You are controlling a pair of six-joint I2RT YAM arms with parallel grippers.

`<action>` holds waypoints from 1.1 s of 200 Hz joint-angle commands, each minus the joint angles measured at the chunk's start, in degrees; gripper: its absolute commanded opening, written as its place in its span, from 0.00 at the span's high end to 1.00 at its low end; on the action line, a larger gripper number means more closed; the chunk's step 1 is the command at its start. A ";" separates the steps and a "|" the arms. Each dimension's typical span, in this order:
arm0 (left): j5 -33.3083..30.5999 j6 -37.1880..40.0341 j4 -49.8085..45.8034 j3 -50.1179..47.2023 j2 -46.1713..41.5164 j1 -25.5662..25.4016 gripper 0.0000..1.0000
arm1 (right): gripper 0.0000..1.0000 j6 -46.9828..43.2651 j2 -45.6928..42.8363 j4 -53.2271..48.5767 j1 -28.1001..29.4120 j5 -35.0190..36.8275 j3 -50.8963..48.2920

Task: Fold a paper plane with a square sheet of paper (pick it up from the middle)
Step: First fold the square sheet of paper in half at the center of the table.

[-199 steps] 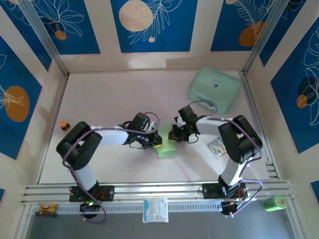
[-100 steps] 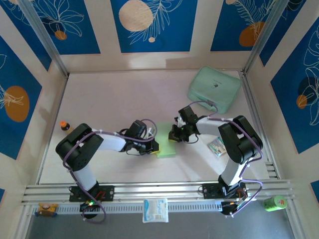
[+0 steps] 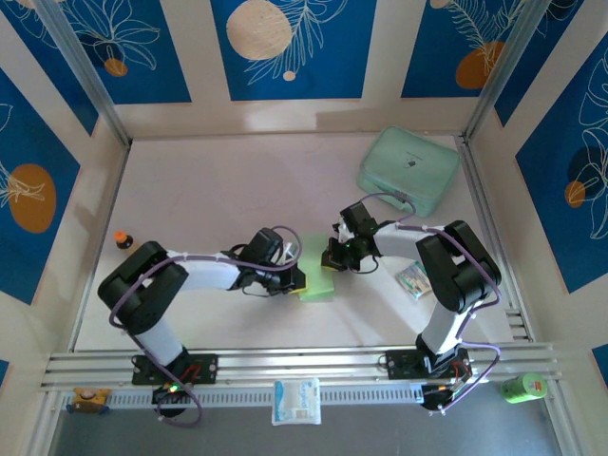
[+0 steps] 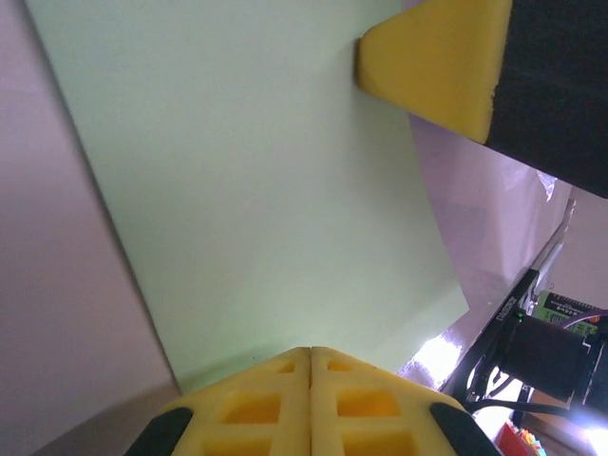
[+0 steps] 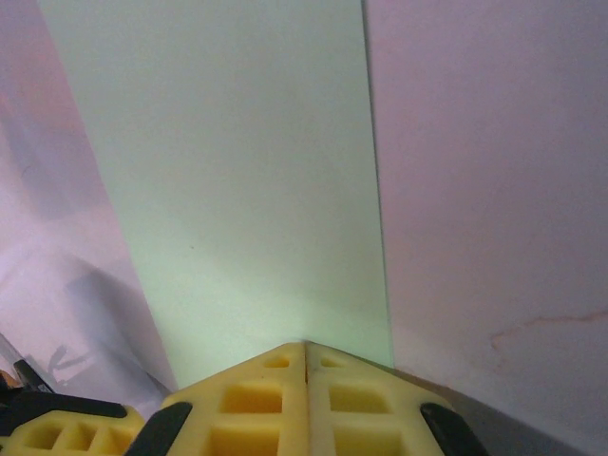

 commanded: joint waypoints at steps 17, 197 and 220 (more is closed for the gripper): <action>0.45 -0.02 -0.16 -2.24 3.70 -1.56 0.92 | 1.00 0.23 1.46 -7.04 -0.82 7.09 -3.13; -13.46 6.01 -14.41 -2.39 -19.32 -0.54 0.91 | 1.00 -8.40 -6.94 -1.30 2.52 -1.21 -2.02; -10.03 2.98 -9.63 -3.01 -18.21 5.70 0.87 | 0.98 -8.73 -10.82 -2.00 3.58 0.30 -2.37</action>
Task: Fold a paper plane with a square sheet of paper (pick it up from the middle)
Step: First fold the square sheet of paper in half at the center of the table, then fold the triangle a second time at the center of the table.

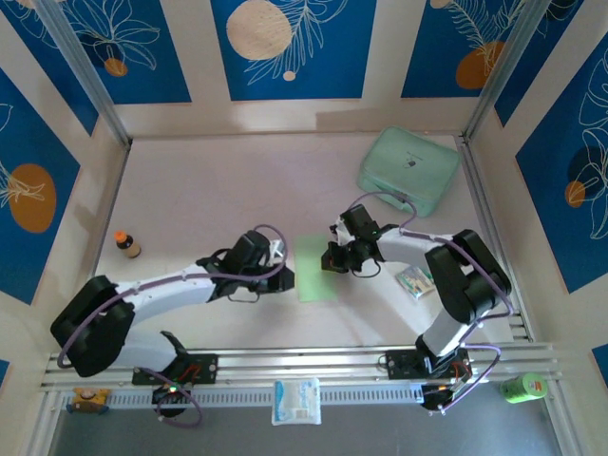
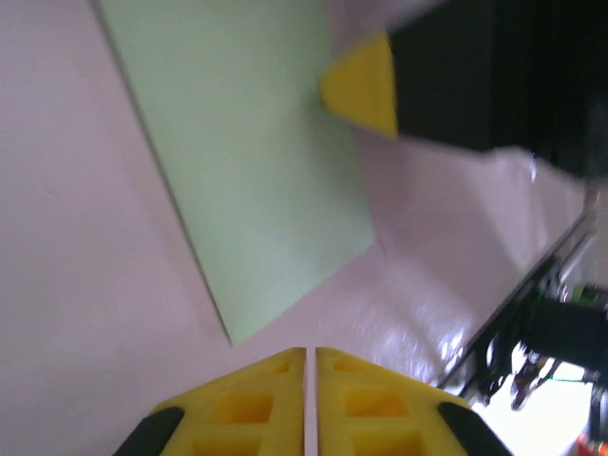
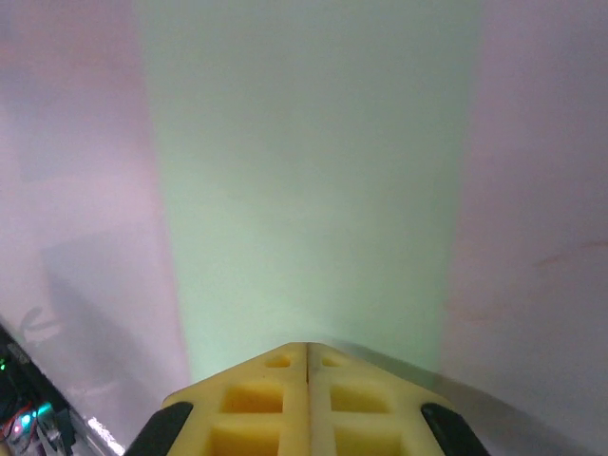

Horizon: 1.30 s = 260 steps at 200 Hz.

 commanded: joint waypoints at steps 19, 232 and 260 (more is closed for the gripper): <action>5.99 -4.10 6.88 2.34 5.45 8.99 0.86 | 0.98 -0.78 -7.84 -3.49 0.87 2.38 -1.14; 15.36 1.34 7.39 20.92 39.64 15.24 0.83 | 0.67 18.69 -15.64 -3.01 -2.49 -7.18 -15.02; 15.24 0.98 7.45 19.67 39.21 15.53 0.83 | 0.62 19.48 -13.55 -2.16 -2.18 -7.90 -14.83</action>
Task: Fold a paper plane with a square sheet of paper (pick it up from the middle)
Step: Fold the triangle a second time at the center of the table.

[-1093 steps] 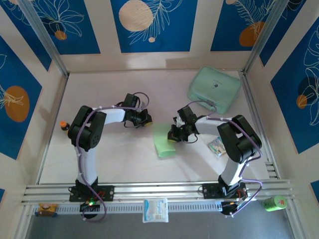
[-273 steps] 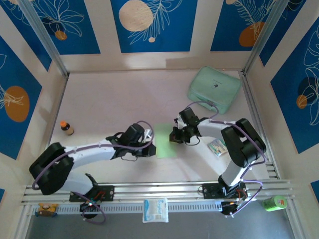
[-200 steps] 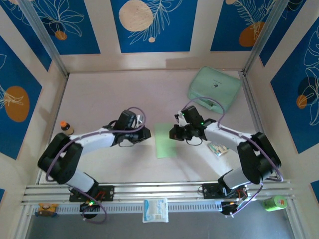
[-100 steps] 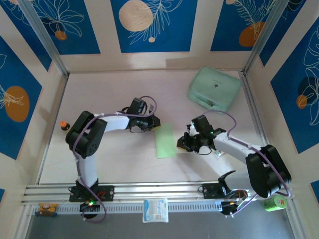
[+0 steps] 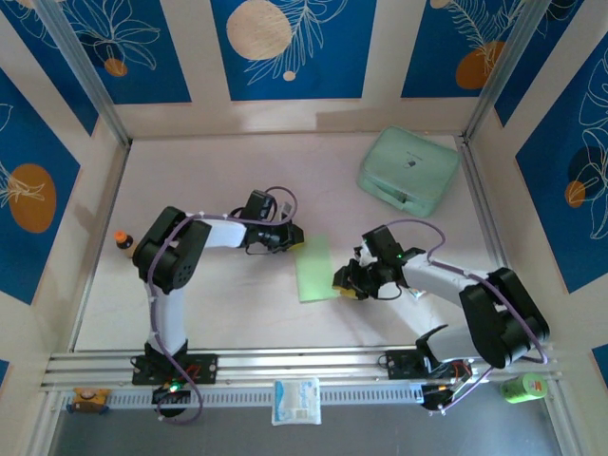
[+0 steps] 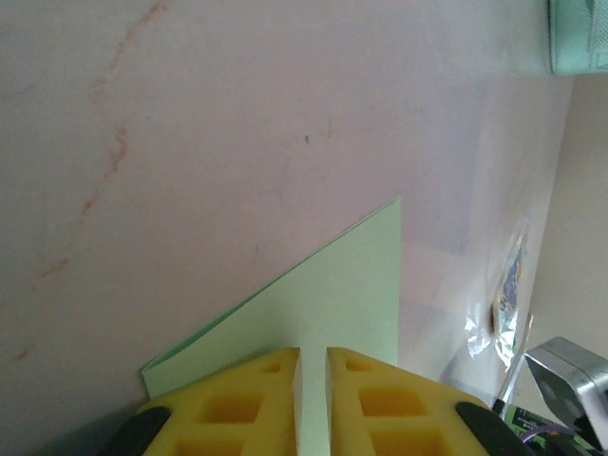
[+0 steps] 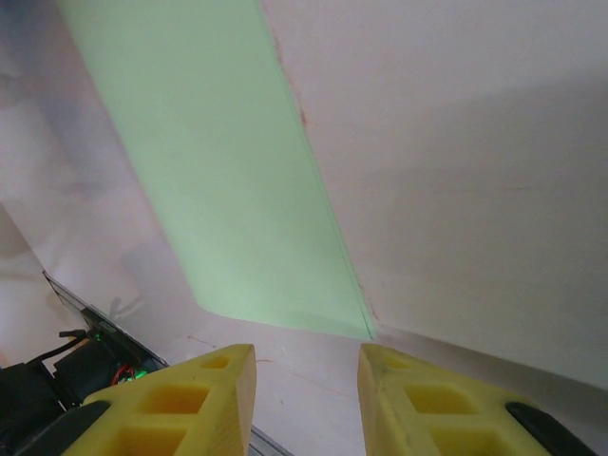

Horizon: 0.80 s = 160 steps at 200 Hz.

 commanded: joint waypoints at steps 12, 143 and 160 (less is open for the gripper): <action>-1.20 -0.33 -5.05 -3.31 1.08 0.76 0.84 | 0.62 1.50 2.65 0.57 0.66 -2.93 0.33; -1.75 -0.03 -6.60 -2.23 0.98 0.76 0.86 | 0.62 2.50 7.26 1.87 2.90 -3.64 2.39; -1.66 -0.04 -6.59 -2.21 0.96 0.76 0.86 | 0.62 3.40 7.82 2.95 3.12 -3.17 2.65</action>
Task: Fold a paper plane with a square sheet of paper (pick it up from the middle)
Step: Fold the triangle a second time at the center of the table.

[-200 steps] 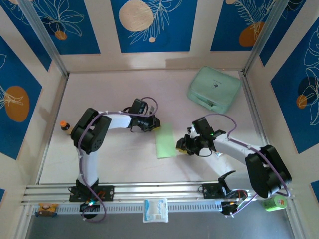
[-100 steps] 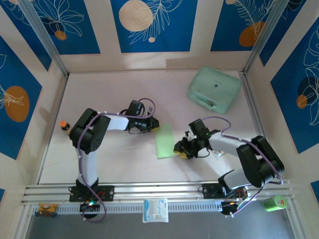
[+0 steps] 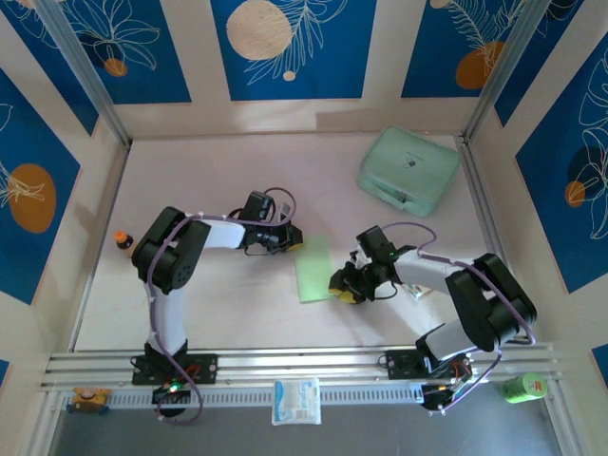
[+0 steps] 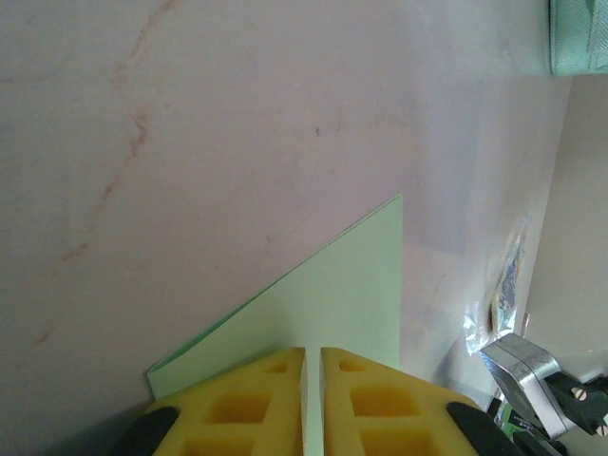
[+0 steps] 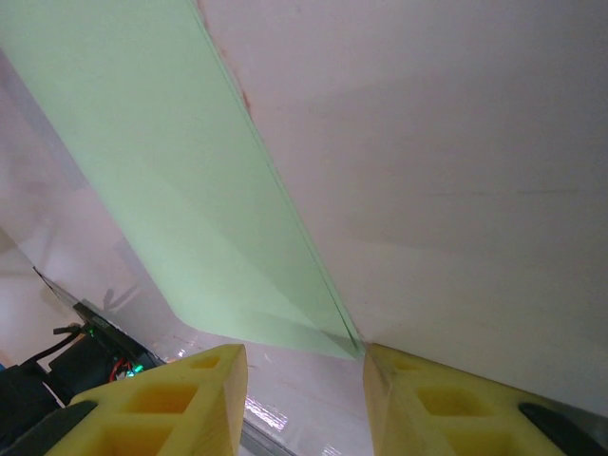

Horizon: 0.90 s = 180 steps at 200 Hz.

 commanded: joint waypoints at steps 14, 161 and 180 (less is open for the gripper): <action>-1.73 0.33 -6.77 -1.50 1.22 0.54 0.86 | 0.62 1.92 2.55 3.44 1.66 -1.71 1.47; -1.19 0.59 -7.03 -0.80 1.51 0.54 0.86 | 0.62 0.87 -2.41 -2.35 2.28 2.07 3.30; -1.25 0.68 -7.29 -0.58 1.52 0.54 0.86 | 0.62 0.74 -3.47 -3.40 2.37 2.06 3.12</action>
